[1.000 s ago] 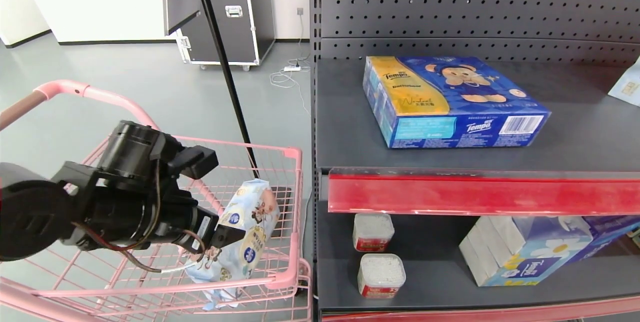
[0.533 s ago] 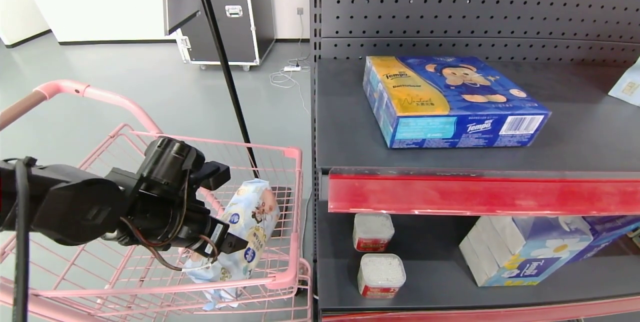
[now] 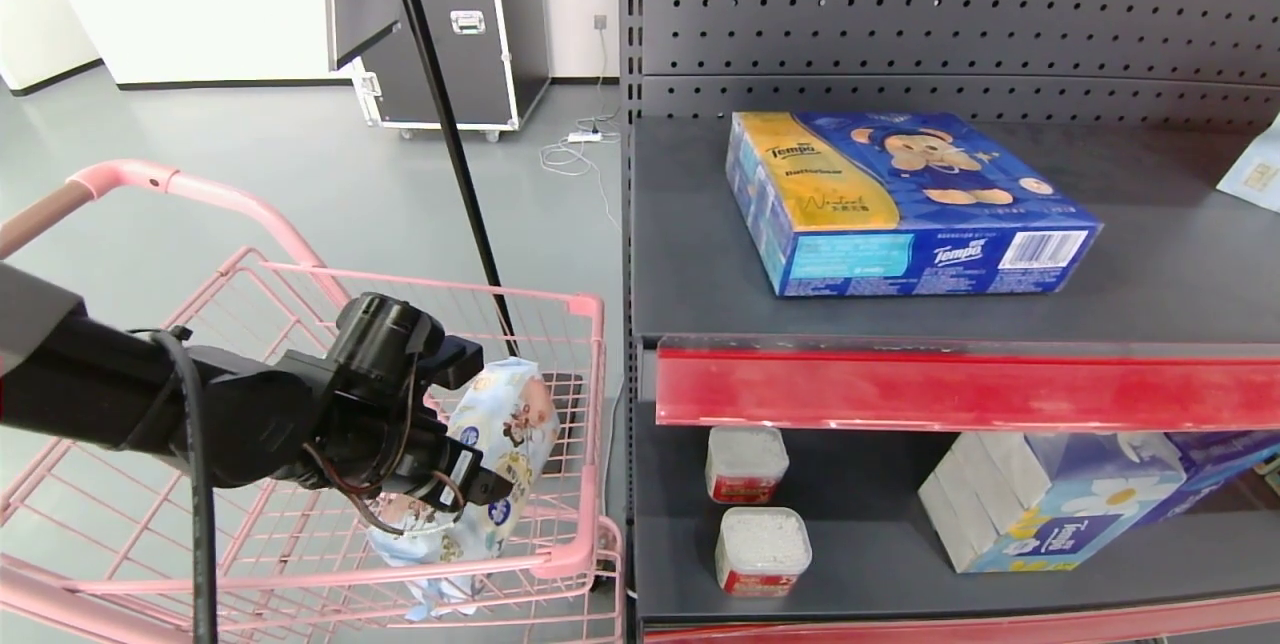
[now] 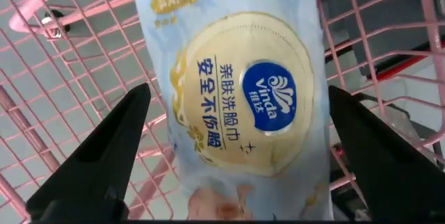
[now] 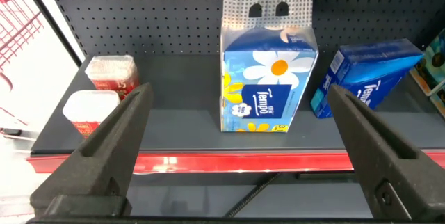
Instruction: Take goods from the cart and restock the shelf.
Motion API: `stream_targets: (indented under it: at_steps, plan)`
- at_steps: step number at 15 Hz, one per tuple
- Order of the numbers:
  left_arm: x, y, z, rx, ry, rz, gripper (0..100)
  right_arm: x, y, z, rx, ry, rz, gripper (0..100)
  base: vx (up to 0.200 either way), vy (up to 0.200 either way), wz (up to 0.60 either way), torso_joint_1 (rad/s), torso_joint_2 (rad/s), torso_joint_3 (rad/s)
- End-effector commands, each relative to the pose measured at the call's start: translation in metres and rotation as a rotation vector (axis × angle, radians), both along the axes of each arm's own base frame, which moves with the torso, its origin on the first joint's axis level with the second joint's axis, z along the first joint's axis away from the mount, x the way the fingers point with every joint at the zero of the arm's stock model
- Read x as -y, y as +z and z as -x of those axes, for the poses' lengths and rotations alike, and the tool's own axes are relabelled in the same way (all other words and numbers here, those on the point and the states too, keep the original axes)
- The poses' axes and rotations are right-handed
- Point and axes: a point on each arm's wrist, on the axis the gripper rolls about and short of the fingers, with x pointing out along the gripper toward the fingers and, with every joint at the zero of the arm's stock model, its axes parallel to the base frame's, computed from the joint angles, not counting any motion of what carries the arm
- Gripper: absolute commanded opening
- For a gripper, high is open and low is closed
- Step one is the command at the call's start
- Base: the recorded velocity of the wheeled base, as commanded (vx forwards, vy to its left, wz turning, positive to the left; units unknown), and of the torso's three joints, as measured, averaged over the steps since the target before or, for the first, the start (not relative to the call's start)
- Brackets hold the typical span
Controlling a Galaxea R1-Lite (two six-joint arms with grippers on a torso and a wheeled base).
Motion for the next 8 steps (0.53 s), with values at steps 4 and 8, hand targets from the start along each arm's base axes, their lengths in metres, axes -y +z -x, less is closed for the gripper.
stream_targets:
  at_steps: [4, 8]
  plan:
    - [0.001, -0.011, 0.0, -0.035, 0.0, -0.015, 0, 0.0, 0.0, 0.0, 0.001, 0.0, 0.001, 100, 0.0, 0.0, 0.0, 0.0, 0.0, 0.0]
    - [-0.003, 0.022, 0.001, 0.073, 0.016, 0.032, 0, 0.0, 0.0, 0.0, 0.0, 0.0, 0.002, 100, 0.0, 0.0, 0.0, 0.0, 0.0, 0.0]
